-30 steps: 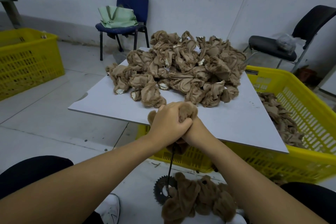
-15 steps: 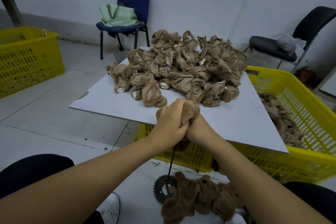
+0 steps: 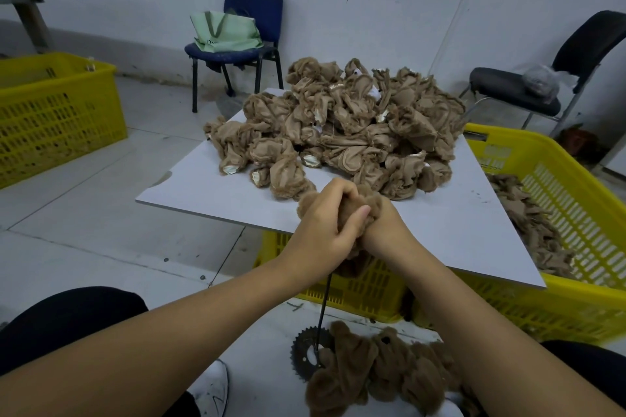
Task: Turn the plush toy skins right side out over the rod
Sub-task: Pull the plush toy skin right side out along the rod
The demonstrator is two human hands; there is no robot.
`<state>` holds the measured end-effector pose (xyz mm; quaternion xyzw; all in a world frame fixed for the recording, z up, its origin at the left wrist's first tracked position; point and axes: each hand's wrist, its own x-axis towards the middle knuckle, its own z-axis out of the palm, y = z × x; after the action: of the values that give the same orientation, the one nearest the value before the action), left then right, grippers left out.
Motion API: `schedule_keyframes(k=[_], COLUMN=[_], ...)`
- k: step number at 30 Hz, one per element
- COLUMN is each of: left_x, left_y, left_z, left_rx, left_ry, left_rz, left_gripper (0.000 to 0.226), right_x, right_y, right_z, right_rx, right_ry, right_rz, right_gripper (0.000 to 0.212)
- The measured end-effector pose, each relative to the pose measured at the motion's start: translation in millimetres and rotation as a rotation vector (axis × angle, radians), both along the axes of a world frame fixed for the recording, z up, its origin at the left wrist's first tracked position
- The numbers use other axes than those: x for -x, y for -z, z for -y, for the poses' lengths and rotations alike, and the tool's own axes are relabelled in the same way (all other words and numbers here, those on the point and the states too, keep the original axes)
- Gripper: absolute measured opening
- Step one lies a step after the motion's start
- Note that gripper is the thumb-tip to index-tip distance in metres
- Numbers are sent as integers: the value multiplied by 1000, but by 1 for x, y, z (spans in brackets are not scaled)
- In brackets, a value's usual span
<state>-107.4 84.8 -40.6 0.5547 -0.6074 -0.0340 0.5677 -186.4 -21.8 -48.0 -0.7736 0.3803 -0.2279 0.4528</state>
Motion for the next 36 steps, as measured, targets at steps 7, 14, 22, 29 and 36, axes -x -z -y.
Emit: schedule_keyframes(k=[7,14,22,29,36], left_x=[2,-1,11,17,21], left_y=[6,9,20,21,7], left_z=[3,7,7,1,4], left_rx=[140,92,125,41,49], left_ry=[-101,-89,-168,-103,-133], left_rz=[90,15,-17,-243,-350], left_gripper=[9,6,25,33,30], right_x=[4,8,5,8,8], right_y=[-12,-17,-2,2,-2], right_z=[-8,-10,-23,-25,-29], right_rx=[35,80,-28,-37,29], right_ry=[2,1,-10,-3,92], right_rz=[54,22,77,91,81], right_gripper=[34,22,18,17,11])
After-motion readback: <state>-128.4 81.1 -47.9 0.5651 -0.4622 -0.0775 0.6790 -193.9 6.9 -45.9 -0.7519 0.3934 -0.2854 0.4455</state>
